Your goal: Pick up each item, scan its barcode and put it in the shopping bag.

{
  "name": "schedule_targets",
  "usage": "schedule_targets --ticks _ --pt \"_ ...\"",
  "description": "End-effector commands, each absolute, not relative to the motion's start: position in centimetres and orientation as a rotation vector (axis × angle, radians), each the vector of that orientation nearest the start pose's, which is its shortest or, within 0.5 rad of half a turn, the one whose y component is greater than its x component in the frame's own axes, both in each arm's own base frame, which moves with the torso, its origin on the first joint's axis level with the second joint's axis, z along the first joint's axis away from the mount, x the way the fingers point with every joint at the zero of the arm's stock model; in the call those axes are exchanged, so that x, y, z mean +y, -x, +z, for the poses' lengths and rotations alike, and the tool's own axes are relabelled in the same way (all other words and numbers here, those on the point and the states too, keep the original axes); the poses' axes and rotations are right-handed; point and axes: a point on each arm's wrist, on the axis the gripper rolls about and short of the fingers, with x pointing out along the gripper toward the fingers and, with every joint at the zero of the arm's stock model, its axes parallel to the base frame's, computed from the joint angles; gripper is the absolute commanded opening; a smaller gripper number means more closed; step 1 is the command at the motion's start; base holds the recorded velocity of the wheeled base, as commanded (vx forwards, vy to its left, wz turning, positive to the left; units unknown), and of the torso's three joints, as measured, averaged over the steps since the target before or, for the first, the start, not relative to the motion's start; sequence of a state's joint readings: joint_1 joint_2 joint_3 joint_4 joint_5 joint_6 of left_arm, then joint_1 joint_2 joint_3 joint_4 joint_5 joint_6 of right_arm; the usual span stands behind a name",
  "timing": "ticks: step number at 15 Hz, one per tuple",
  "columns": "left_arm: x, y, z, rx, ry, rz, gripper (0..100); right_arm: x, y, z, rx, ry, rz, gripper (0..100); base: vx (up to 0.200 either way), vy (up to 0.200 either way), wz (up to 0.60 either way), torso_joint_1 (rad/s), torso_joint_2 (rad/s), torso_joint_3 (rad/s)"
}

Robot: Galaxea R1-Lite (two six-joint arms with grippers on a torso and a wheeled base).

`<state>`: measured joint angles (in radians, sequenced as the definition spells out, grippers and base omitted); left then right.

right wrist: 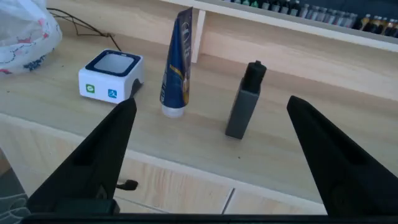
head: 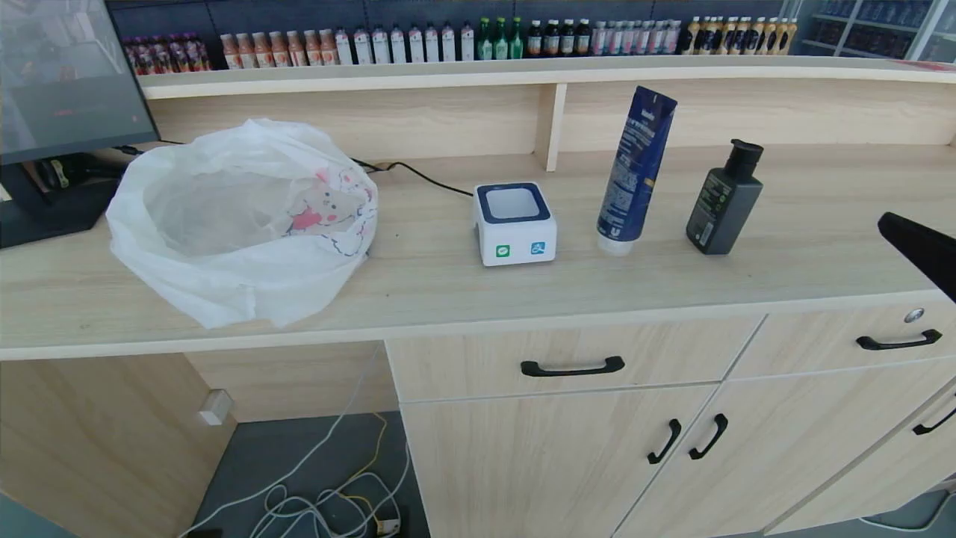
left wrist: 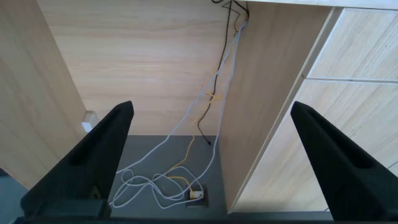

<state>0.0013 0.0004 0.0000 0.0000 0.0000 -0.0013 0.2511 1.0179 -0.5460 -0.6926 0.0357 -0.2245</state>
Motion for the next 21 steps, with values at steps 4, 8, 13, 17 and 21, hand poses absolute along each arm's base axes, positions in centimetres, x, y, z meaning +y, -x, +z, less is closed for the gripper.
schedule_targets --ticks 4,8,13,17,21 --pt "0.0 2.3 7.5 0.0 0.002 0.002 100 10.1 -21.1 27.9 -0.193 0.015 0.249 100 0.0 0.0 0.0 0.0 0.0 0.0" --pt "0.0 2.3 7.5 0.0 0.002 0.002 100 14.0 -23.6 28.9 -0.207 -0.021 0.231 100 0.0 0.0 0.0 0.0 0.0 0.0" --pt "0.0 2.3 7.5 0.0 0.002 0.002 100 13.7 -28.3 27.4 -0.163 -0.079 0.143 100 0.0 0.0 0.0 0.0 0.0 0.0" --pt "0.0 2.3 7.5 0.0 0.002 0.002 100 13.5 -30.1 26.6 -0.146 -0.056 0.084 100 0.0 0.0 0.0 0.0 0.0 0.0" --pt "0.0 2.3 7.5 0.0 0.002 0.002 100 13.9 -31.0 26.6 -0.151 -0.057 0.082 100 0.0 0.0 0.0 0.0 0.0 0.0"
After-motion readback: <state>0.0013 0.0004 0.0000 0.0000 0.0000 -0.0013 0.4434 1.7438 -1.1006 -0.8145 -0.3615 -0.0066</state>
